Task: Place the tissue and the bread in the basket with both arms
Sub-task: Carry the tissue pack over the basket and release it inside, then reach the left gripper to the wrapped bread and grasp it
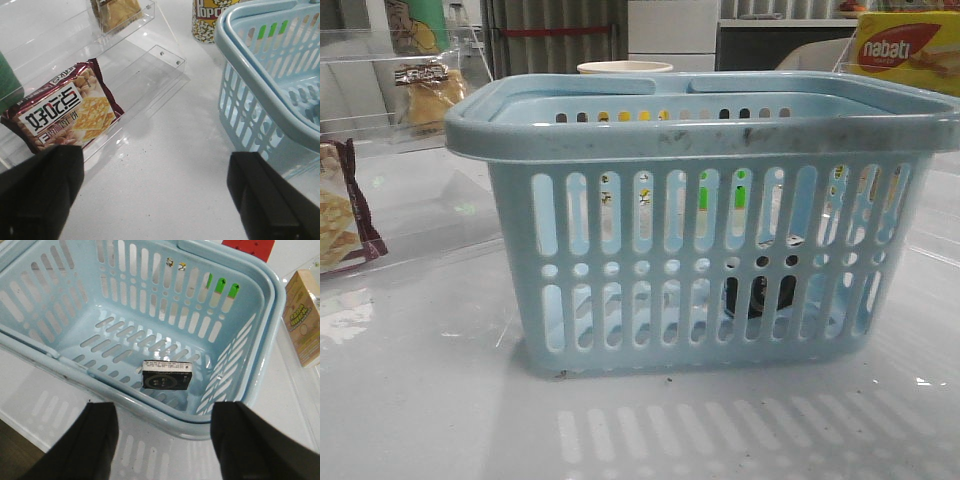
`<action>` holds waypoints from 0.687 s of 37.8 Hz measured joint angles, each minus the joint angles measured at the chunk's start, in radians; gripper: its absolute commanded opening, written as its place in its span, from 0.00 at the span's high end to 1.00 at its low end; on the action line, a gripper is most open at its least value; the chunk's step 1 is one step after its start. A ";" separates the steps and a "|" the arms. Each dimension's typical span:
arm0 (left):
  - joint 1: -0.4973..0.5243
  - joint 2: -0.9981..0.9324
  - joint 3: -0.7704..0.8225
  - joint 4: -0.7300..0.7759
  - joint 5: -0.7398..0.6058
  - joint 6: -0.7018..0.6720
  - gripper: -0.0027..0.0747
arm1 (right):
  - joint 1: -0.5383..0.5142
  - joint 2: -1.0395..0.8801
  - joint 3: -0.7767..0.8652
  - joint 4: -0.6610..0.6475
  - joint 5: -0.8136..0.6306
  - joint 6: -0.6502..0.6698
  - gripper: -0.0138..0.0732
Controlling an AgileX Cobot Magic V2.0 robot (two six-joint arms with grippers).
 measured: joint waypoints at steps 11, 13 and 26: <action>0.021 0.400 -0.216 0.031 -0.117 0.000 0.14 | 0.000 0.000 0.002 -0.002 0.004 0.000 0.25; 0.042 0.486 -0.280 0.033 -0.136 0.000 0.14 | 0.000 0.000 0.002 -0.002 0.004 0.000 0.25; 0.088 0.971 -0.697 0.033 -0.164 0.000 0.14 | 0.000 0.000 0.002 -0.002 0.004 0.000 0.25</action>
